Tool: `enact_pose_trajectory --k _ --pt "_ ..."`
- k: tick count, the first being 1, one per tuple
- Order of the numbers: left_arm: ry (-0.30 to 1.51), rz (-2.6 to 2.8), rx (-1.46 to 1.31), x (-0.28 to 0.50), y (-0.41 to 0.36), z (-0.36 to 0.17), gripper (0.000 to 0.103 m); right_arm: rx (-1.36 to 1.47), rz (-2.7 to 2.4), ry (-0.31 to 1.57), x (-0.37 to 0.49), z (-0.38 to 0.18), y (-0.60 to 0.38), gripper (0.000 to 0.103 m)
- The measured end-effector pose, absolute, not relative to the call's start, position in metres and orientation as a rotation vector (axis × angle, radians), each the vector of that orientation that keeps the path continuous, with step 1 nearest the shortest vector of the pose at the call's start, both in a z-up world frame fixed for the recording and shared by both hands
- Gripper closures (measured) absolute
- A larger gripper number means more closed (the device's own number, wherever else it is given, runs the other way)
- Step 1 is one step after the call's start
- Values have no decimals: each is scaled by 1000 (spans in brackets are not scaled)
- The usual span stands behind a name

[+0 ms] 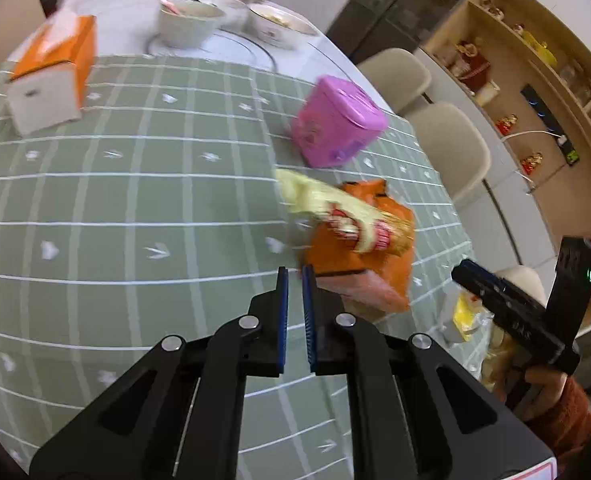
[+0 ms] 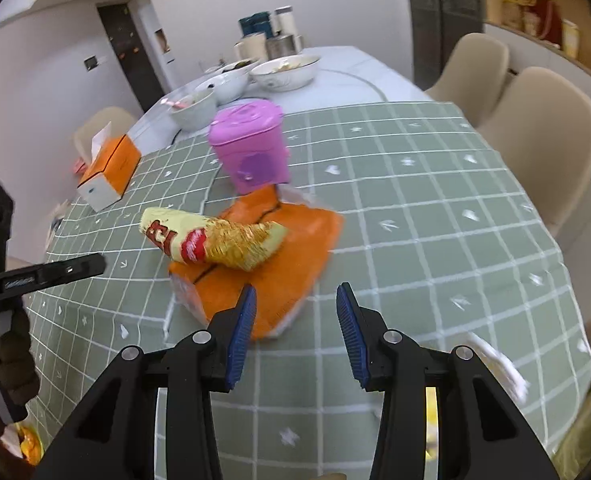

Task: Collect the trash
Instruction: 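Move both grippers back over the table toward the orange bag, then grasp the gold snack wrapper with the right gripper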

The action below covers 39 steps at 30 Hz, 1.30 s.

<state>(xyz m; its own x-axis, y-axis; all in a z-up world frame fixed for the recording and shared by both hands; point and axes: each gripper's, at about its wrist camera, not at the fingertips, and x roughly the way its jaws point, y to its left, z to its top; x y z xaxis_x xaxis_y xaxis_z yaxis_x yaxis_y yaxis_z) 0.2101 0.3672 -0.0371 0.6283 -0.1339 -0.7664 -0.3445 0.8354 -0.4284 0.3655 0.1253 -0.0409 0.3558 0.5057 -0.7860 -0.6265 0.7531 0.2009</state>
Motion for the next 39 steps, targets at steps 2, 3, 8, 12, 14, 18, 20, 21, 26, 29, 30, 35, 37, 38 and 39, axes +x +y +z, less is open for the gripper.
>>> enact_pose_trajectory --k 2,3,8,12,14,18,20,21,26,29,30,35,37,38,39 --pt "904 155 -553 207 372 -36 96 -141 744 964 369 -42 137 63" --pt "907 166 -534 206 374 -35 96 -132 762 970 370 -44 144 63" --pt "909 164 -483 203 371 -33 79 -163 792 1019 367 -67 165 63" --pt "901 129 -468 208 364 -30 74 -187 777 1109 360 -96 163 63" --pt "897 106 -474 211 363 -31 69 -158 776 1125 357 -101 156 63" --pt "904 105 -480 217 364 -35 66 -132 792 1140 349 -104 143 62" --pt "907 115 -487 218 366 -37 65 -189 805 1122 343 -103 145 62" --pt "909 125 -494 218 368 -38 65 -214 804 1114 341 -103 147 62" --pt "909 144 -517 215 373 -40 63 -222 765 1117 338 -102 151 62" --pt "906 163 -522 210 379 -40 62 -280 813 1142 342 -93 149 63" --pt "903 173 -526 207 383 -40 62 -290 814 1104 341 -85 147 63" --pt "899 244 -557 195 404 -45 61 -372 926 937 330 -44 143 63" --pt "904 260 -561 195 408 -47 61 -427 988 900 333 -34 156 63" --pt "904 260 -562 194 409 -47 61 -448 1001 886 334 -32 162 63" --pt "901 258 -562 194 408 -47 61 -486 1024 869 336 -31 173 63"
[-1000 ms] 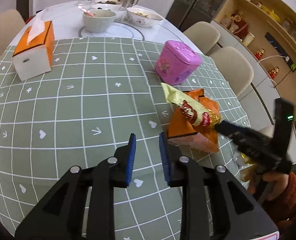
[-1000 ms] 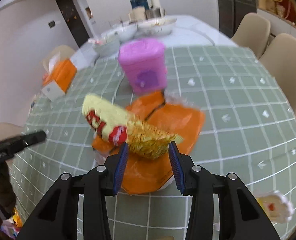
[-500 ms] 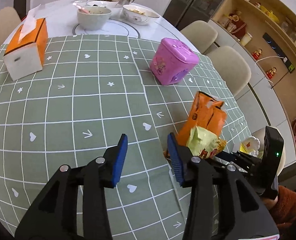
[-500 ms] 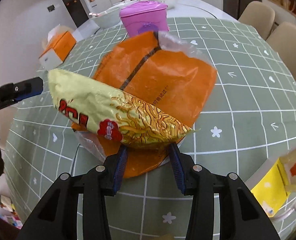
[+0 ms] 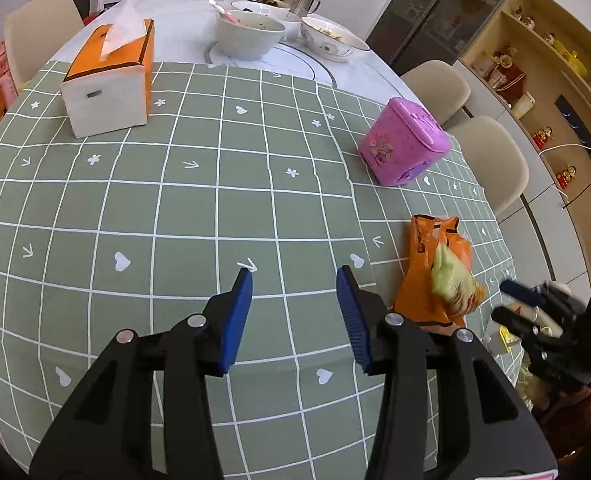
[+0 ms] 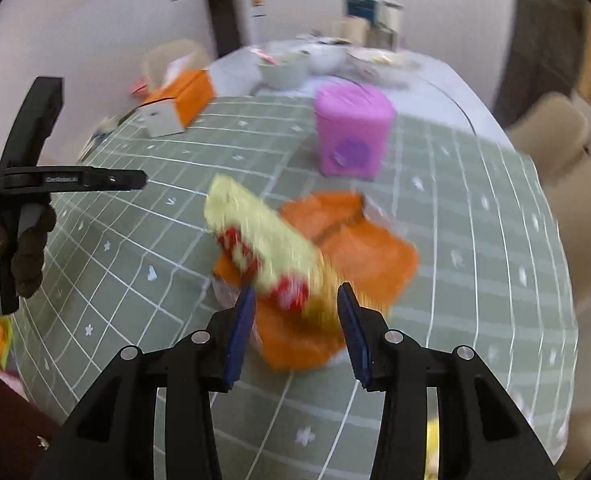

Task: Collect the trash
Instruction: 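Grasp the gold snack wrapper with the right gripper, then grasp the orange plastic bag with the left gripper while the right gripper holds the wrapper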

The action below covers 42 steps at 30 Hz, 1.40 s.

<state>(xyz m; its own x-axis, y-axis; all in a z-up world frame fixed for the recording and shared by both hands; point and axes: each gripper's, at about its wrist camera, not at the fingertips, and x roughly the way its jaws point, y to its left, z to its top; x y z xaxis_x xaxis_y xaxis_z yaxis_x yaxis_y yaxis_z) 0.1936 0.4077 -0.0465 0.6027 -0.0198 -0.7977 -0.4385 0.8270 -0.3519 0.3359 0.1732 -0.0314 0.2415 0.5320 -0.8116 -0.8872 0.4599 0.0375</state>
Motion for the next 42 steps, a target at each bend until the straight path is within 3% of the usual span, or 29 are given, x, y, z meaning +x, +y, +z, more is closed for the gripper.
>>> enact_pose_trajectory --k 5,9,10,12,15,24,37,39,40,42 --pt "892 215 -557 193 399 -42 61 -618 1085 965 356 -66 215 63" --pt "892 209 -556 188 396 -42 60 -566 1081 1019 363 -78 211 63" --pt "894 213 -554 187 397 -43 60 -538 1088 1054 363 -78 208 65" --pt "905 220 -563 187 398 -48 60 -534 1095 1071 358 -76 201 79" --pt "913 215 -578 191 398 -51 60 -509 1079 1058 346 -66 184 88" --pt "928 57 -539 217 367 -49 56 -205 825 1008 351 -23 103 89" --pt "1090 -131 -264 308 274 -83 55 -79 596 1041 335 -34 52 88" --pt "1104 -147 -283 305 272 -85 69 -74 603 1076 330 -42 51 88" --pt "1105 -140 -275 301 272 -84 87 -75 605 1091 327 -47 52 88" --pt "1074 -108 -262 291 276 -76 91 -72 603 1129 325 -58 53 87"
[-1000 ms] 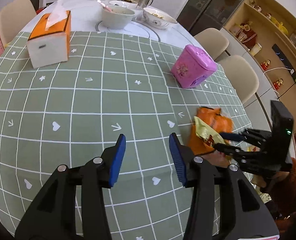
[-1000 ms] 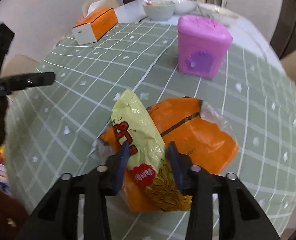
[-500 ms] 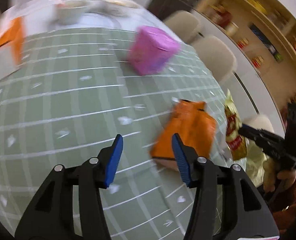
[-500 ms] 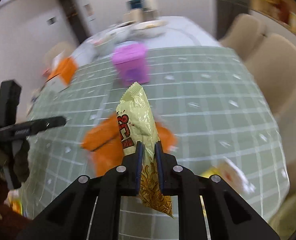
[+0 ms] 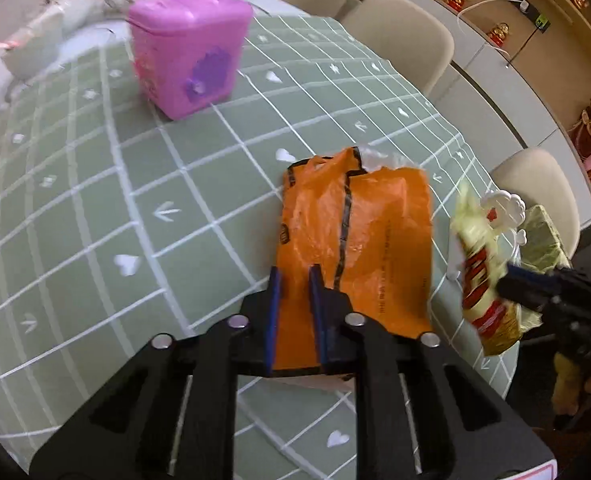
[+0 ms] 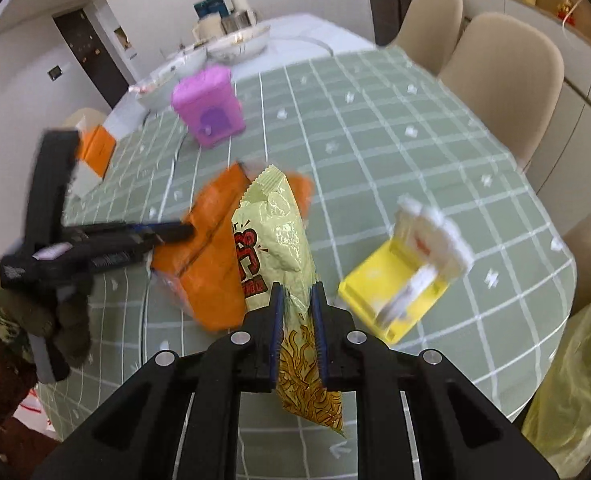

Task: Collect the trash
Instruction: 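Grasp the orange plastic bag with the left gripper while the right gripper holds the wrapper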

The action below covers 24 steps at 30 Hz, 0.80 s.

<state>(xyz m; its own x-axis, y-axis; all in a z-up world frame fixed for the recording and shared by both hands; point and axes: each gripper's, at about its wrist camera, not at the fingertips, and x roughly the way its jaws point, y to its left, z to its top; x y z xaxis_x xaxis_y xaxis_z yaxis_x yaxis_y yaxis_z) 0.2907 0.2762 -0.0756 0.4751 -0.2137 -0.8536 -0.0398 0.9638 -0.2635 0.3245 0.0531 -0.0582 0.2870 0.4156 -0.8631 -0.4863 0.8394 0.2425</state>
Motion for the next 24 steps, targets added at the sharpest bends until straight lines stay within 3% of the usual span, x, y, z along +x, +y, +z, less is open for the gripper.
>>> enact_pose_trajectory --k 8,12,17,24 --pt "994 32 -391 253 332 -51 94 -102 639 1183 315 -85 67 84" --pt "1000 59 -424 243 343 -56 94 -53 744 1198 310 -88 71 70" --pt "1027 57 -464 232 347 -67 93 -24 786 1243 307 -106 75 64" --pt "1018 27 -467 228 344 -71 93 -119 756 1232 298 -101 88 62"
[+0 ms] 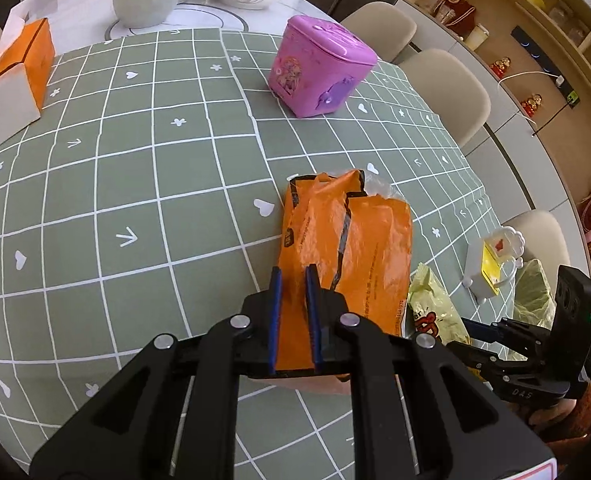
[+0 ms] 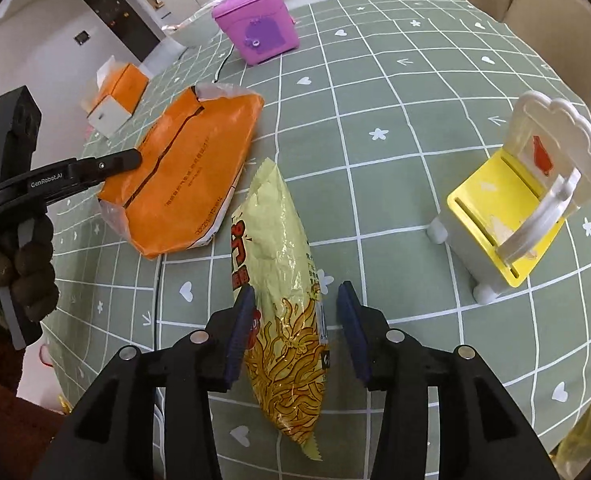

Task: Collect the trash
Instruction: 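Grasp the orange plastic bag with the left gripper while the right gripper holds the wrapper, then carry the orange bag and gold wrapper over the plastic bag and release both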

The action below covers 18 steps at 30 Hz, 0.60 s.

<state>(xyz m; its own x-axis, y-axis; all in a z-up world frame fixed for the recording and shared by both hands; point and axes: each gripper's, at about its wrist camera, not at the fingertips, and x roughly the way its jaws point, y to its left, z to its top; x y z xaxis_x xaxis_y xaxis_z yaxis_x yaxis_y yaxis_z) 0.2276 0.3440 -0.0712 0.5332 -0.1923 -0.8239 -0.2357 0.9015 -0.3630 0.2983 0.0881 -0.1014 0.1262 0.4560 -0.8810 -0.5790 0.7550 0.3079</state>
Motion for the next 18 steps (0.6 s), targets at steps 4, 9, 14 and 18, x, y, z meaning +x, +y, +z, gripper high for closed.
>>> enact_pose_trajectory --k 4,9,14,18 --pt "1018 19 -471 225 340 -76 93 -290 778 1157 274 -103 105 62" --pt "1023 46 -489 216 344 -79 93 -433 732 1071 263 -97 126 70" --pt "955 43 -471 198 347 -60 94 -238 630 1033 266 -55 96 77" --pt "875 38 -459 190 341 -38 94 -168 593 994 259 -24 69 77"
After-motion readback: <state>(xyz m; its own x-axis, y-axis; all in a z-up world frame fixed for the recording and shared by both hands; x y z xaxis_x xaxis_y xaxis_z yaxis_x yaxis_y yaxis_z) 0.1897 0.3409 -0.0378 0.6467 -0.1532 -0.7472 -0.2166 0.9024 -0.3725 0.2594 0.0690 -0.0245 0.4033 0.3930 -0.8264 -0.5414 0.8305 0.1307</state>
